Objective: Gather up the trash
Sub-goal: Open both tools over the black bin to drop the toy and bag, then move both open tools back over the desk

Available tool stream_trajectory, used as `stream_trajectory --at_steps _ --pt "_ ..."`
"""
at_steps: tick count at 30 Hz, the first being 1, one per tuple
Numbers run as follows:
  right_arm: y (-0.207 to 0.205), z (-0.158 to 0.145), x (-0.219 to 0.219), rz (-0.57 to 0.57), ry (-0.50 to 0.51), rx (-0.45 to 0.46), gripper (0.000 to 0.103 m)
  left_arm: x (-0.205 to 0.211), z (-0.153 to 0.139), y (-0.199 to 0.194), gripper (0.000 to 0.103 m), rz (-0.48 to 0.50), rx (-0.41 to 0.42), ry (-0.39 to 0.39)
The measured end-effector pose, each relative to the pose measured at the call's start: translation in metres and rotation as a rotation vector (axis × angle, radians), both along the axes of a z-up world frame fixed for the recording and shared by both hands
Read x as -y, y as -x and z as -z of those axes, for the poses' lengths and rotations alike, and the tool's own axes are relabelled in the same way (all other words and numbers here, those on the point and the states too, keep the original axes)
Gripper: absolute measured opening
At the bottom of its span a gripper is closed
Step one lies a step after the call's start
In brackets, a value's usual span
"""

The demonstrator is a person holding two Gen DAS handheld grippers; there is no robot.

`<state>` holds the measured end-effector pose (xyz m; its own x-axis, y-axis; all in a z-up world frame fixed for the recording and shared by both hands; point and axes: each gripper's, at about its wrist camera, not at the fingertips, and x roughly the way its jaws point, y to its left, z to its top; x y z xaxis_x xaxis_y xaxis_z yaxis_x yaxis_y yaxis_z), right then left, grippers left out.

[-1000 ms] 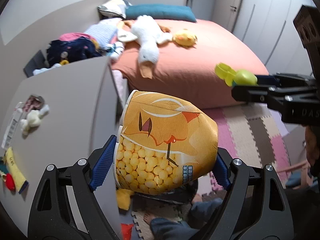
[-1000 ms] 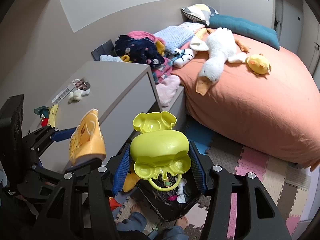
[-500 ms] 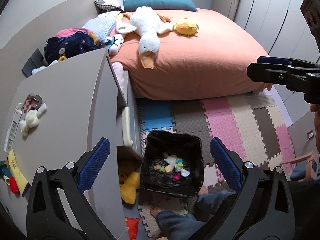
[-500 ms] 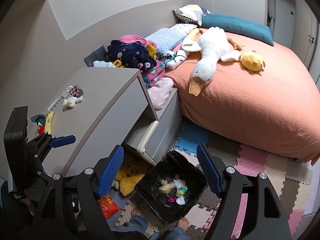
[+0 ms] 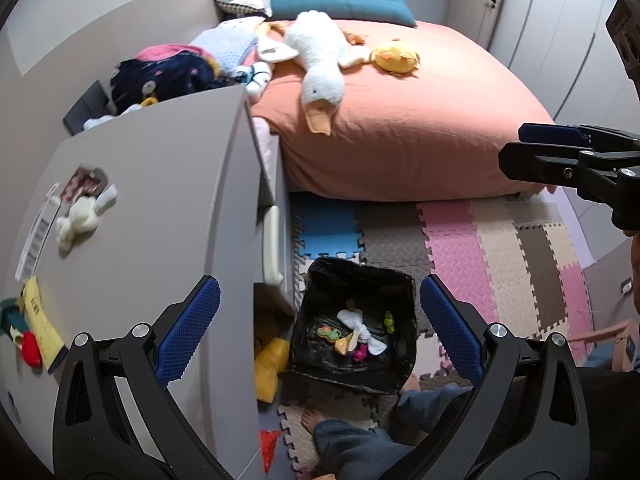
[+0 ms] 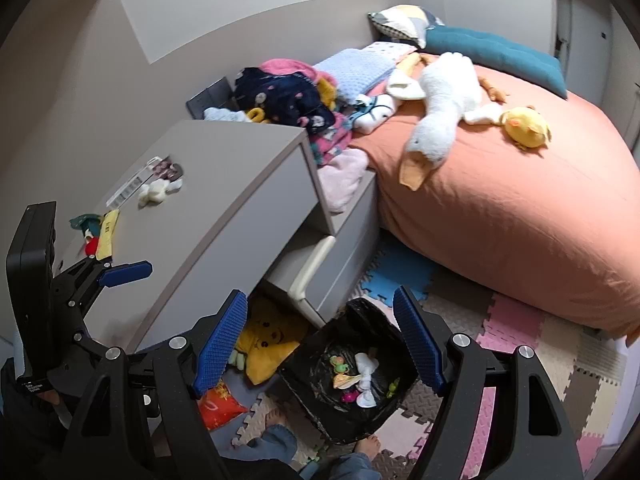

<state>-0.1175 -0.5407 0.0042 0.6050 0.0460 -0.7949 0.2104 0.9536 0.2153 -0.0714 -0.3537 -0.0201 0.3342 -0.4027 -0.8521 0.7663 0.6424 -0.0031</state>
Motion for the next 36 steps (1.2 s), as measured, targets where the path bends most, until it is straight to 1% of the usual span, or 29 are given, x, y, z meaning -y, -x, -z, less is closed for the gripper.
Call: stream_trajectory --at_steps 10,24,36 --pt "-0.033 0.001 -0.04 -0.116 -0.002 -0.01 0.076 -0.047 0.0 -0.015 0.097 -0.127 -0.006 -0.004" --pt "-0.077 0.01 -0.106 -0.272 -0.017 -0.032 0.076 -0.128 0.004 -0.038 0.097 -0.343 -0.014 -0.005" --pt "-0.12 0.017 -0.162 -0.384 -0.015 -0.04 0.076 -0.194 0.004 -0.051 0.097 -0.488 -0.011 -0.006"
